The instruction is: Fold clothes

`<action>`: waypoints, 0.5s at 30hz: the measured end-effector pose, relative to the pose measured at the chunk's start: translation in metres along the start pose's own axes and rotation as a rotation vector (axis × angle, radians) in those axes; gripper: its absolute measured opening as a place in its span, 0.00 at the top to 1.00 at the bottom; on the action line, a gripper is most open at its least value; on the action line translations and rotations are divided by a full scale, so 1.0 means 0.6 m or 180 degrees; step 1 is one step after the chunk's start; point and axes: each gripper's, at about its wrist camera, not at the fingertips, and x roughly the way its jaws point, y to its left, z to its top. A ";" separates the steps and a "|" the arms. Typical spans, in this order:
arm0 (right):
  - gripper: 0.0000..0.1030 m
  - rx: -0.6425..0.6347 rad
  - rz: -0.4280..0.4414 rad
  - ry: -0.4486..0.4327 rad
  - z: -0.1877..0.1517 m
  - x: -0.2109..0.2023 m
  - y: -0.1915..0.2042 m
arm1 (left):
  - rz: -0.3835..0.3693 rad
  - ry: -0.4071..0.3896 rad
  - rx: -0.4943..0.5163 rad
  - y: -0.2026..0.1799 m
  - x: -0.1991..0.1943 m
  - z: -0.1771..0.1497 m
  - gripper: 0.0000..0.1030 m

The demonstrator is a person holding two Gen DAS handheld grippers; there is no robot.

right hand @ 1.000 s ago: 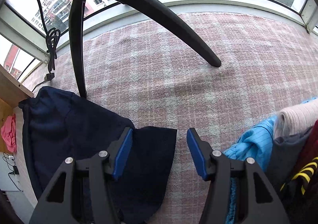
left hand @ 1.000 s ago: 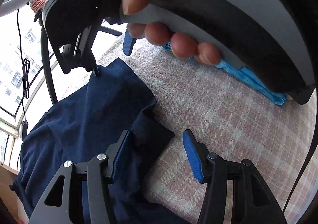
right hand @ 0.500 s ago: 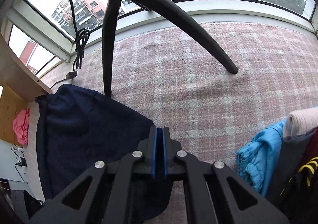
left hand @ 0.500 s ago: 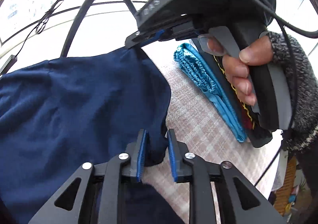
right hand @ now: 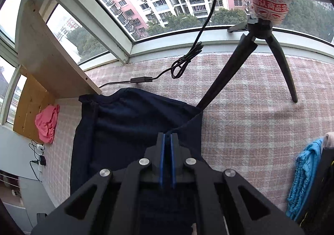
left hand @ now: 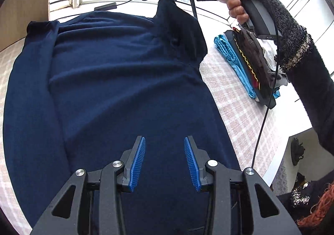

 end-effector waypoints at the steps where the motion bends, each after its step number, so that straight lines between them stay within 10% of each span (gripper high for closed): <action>1: 0.94 -0.0043 0.0079 0.0091 0.003 0.016 0.026 | -0.0007 -0.0008 -0.0002 0.000 0.000 -0.003 0.64; 4: 0.87 -0.0236 0.0546 0.0555 -0.002 0.072 0.109 | 0.0014 -0.0026 0.0078 -0.007 0.003 -0.007 0.64; 7: 0.74 -0.0477 0.0430 0.0192 -0.025 0.011 0.123 | -0.0028 -0.0034 0.0164 -0.004 -0.001 -0.001 0.64; 9: 0.54 -0.0527 0.0172 -0.0112 -0.053 -0.034 0.093 | -0.0001 -0.0050 0.0213 0.004 -0.001 0.016 0.64; 15: 0.53 -0.0355 -0.0032 -0.0093 -0.169 -0.013 -0.031 | -0.0032 -0.0041 -0.0018 0.078 0.040 0.143 0.61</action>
